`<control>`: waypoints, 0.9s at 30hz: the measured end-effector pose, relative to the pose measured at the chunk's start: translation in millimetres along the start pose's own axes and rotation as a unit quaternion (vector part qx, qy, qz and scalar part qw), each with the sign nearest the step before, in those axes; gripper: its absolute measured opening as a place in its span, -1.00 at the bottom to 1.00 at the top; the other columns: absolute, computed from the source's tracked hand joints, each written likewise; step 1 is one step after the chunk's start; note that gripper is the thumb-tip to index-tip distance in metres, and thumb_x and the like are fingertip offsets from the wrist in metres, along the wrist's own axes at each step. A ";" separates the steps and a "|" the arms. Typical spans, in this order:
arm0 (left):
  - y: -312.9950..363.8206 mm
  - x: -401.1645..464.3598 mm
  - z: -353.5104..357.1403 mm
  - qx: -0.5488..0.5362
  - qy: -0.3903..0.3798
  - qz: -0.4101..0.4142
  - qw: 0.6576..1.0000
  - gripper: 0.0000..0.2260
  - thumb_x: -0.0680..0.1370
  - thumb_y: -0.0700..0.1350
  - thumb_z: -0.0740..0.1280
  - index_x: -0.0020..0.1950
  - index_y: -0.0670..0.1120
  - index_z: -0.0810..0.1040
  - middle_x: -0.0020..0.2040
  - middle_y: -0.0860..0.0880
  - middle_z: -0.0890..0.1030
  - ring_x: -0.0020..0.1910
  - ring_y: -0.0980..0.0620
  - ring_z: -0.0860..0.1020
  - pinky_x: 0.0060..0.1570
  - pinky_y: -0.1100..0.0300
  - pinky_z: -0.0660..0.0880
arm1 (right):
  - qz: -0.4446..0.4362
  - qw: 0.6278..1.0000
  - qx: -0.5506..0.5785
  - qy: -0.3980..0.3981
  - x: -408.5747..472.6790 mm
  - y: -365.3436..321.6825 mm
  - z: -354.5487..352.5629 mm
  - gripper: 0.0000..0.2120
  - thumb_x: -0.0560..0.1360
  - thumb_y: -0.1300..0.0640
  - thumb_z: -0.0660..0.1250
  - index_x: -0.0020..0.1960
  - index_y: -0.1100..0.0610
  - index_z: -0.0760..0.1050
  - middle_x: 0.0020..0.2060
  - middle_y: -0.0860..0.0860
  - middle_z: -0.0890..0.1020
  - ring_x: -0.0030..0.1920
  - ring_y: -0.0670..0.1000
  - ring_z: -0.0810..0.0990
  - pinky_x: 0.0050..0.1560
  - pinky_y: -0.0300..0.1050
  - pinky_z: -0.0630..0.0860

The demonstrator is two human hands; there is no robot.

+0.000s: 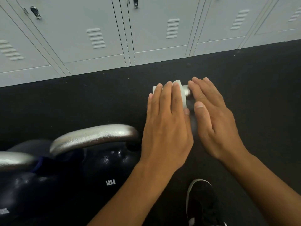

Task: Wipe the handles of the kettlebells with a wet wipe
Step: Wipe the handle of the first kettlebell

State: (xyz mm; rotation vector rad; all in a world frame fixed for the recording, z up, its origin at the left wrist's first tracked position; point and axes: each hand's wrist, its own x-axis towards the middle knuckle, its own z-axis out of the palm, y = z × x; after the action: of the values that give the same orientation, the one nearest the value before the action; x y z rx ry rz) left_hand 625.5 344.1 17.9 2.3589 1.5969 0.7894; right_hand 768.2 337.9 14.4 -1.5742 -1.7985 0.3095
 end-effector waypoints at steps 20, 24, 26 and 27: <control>-2.7 -1.6 5.4 -0.014 0.003 -0.042 0.999 -0.44 0.72 0.08 -0.10 0.68 -0.13 0.02 0.67 -0.11 0.11 0.67 -0.10 0.01 0.62 -0.12 0.07 | -0.062 0.998 -0.024 -0.023 8.5 -6.6 -3.2 -0.49 0.72 0.04 -0.04 0.57 0.18 0.38 0.56 0.01 0.39 0.63 -0.06 0.21 0.60 -0.32 0.03; 2.9 -18.0 10.8 -0.032 0.023 -0.063 0.997 -0.44 0.74 0.00 0.02 0.69 -0.17 -0.05 0.70 -0.13 0.00 0.69 -0.09 -0.07 0.63 -0.12 0.05 | -0.059 0.998 -0.028 -0.008 7.8 -5.0 0.0 -0.50 0.72 0.06 -0.04 0.56 0.20 0.40 0.55 0.04 0.41 0.62 -0.04 0.23 0.60 -0.31 0.04; 4.2 -23.2 12.0 -0.039 0.028 -0.052 0.998 -0.43 0.74 -0.02 0.03 0.68 -0.19 -0.06 0.70 -0.15 -0.03 0.69 -0.08 -0.10 0.63 -0.12 0.05 | -0.057 0.998 -0.025 -0.004 8.0 -4.8 1.2 -0.50 0.72 0.07 -0.04 0.55 0.20 0.40 0.54 0.03 0.42 0.62 -0.04 0.24 0.60 -0.30 0.04; 3.7 -22.7 12.5 -0.040 0.028 -0.046 0.998 -0.44 0.74 -0.02 0.03 0.68 -0.20 -0.05 0.70 -0.15 -0.04 0.69 -0.08 -0.11 0.64 -0.11 0.04 | -0.058 0.998 -0.025 -0.002 8.0 -4.9 1.6 -0.50 0.72 0.07 -0.04 0.55 0.20 0.41 0.54 0.03 0.42 0.62 -0.04 0.25 0.60 -0.30 0.05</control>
State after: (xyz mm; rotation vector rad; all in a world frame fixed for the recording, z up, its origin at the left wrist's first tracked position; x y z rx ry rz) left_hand 628.6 323.8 1.7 2.2097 1.6512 0.8909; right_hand 763.4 344.7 19.1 -1.4960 -1.9044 0.2147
